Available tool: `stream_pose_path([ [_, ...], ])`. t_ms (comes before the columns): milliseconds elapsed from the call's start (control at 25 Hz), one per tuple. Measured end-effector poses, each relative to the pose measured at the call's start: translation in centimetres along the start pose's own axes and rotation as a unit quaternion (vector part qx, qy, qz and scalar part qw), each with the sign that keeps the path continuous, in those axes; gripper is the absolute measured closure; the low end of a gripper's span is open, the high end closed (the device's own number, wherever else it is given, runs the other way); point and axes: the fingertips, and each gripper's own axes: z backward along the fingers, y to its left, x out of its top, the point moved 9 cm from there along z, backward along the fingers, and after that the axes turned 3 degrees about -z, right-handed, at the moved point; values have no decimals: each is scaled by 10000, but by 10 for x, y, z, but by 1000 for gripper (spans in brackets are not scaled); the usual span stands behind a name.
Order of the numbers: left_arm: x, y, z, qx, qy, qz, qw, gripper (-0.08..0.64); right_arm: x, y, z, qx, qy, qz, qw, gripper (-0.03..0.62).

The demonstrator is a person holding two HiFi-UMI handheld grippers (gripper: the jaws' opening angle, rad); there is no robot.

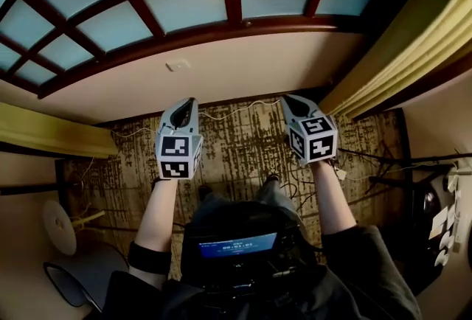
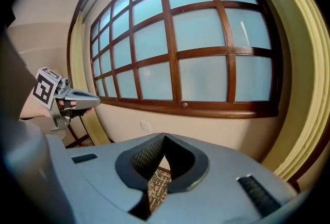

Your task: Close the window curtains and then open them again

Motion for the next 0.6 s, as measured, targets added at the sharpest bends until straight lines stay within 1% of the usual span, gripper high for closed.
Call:
stream_pose_path([
  [120, -30, 44, 22, 85, 9, 229, 9997, 558, 1, 42, -16, 4, 21, 1, 10000, 580],
  [240, -52, 80, 44, 91, -3, 606, 9981, 558, 1, 77, -29, 45, 34, -53, 10000, 580],
  [400, -74, 118, 71, 124, 14, 1085, 9940, 558, 0, 117, -44, 136, 63, -106, 9998, 580],
  [480, -85, 131, 82, 166, 34, 1224, 9923, 558, -1, 134, -51, 193, 90, -58, 9998, 580],
  [600, -102, 144, 96, 235, 90, 1296, 9912, 558, -3, 153, -59, 250, 148, 37, 9996, 581],
])
